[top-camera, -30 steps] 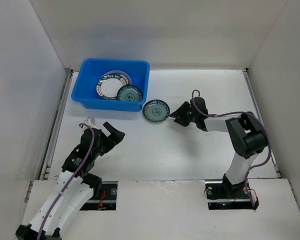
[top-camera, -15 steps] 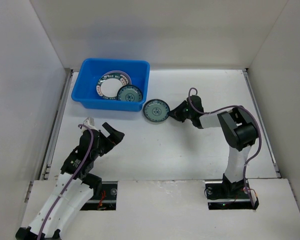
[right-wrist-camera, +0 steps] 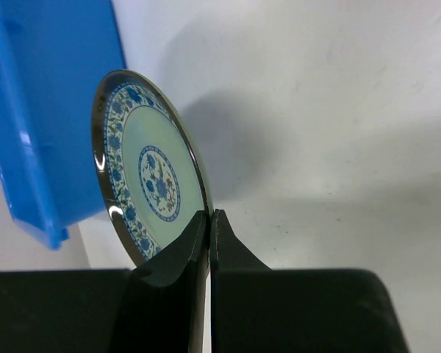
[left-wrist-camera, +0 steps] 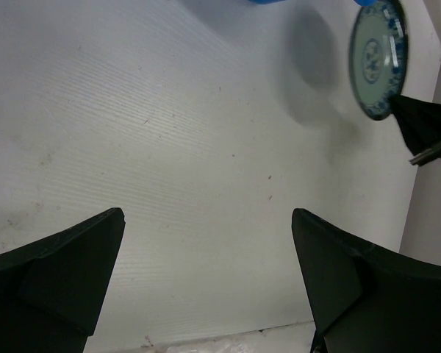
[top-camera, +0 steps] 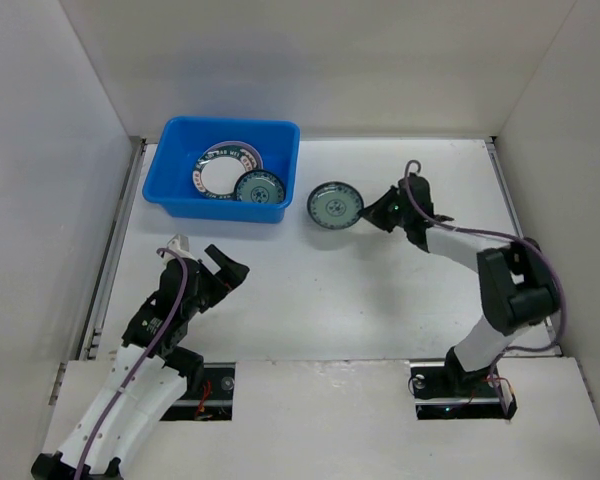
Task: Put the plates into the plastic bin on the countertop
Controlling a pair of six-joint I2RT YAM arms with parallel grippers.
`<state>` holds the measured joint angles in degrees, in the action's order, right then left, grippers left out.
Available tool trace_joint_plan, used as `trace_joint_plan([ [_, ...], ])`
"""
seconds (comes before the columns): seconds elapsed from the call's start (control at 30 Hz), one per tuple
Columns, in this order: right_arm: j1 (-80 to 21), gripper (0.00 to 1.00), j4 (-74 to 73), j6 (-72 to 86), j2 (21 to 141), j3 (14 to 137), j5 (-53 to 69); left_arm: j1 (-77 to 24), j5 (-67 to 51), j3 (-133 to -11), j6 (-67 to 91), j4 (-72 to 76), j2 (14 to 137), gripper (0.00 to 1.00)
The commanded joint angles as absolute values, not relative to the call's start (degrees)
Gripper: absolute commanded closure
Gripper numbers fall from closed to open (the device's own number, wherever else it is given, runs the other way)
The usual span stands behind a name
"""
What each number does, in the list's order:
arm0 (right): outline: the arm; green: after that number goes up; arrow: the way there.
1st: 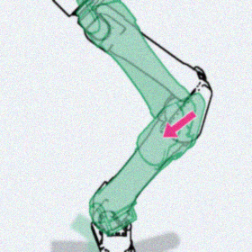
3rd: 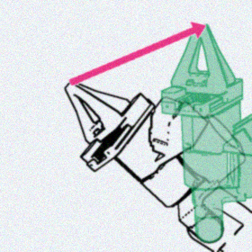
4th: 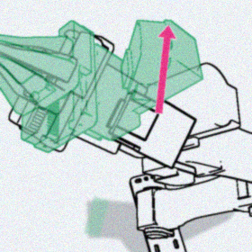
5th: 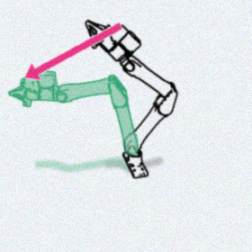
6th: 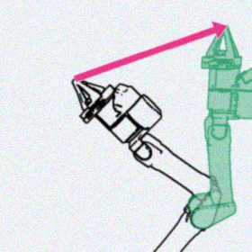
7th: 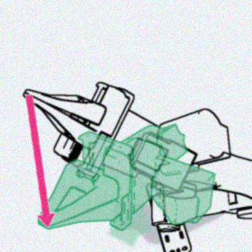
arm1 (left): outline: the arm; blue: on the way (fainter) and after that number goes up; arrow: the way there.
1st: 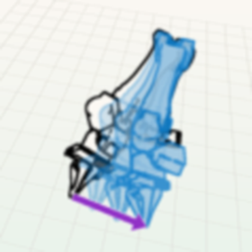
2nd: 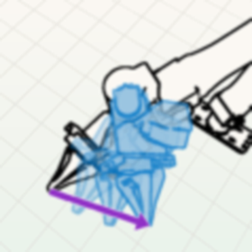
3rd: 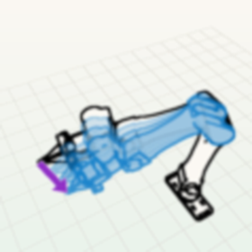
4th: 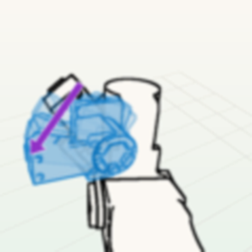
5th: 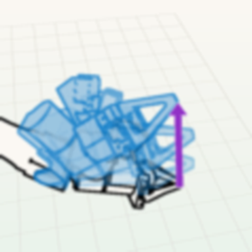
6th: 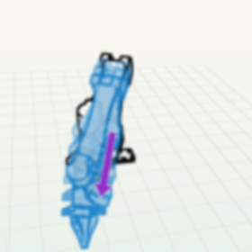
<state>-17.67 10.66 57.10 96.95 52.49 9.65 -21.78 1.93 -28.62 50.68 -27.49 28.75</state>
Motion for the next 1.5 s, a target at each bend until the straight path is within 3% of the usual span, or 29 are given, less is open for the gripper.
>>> trace_joint_plan([
  [0.0, -15.86, 0.97, -1.81, 48.09, 87.64, 57.73, 1.96, -21.75, 1.58, -28.48, 52.91, -26.81, 29.44, 0.00],
  [0.23, -16.82, 0.97, -8.97, 42.10, 84.36, 71.51, -3.52, -21.66, 1.49, -28.39, 52.03, -24.96, 31.55, 0.00],
  [0.6, -29.04, 0.97, -2.64, 38.33, 110.37, 102.11, 5.44, -21.40, 1.32, -27.95, 51.68, -24.43, 30.85, 0.00],
  [0.83, -33.44, 0.97, 6.06, 32.96, 123.03, 107.58, 7.12, -21.49, 1.32, -26.02, 52.47, -24.61, 29.45, 0.00],
  [0.97, -34.23, 0.92, 8.26, 32.52, 126.56, 108.37, 7.56, -21.40, 1.67, -25.84, 52.56, -25.84, 27.69, 0.00],
  [1.07, -34.76, 0.83, 9.75, 31.64, 127.88, 108.54, 7.12, -21.05, 1.58, -25.75, 52.56, -26.80, 27.07, 0.00],
  [1.3, -35.55, 0.40, 12.03, 30.94, 126.04, 106.97, 5.72, -20.96, 1.41, -25.75, 52.73, -28.30, 25.75, 0.00],
  [1.47, -35.90, 0.17, 18.09, 30.68, 115.95, 97.85, 1.07, -21.49, 1.41, -26.19, 52.38, -29.35, 25.66, 0.00],
])
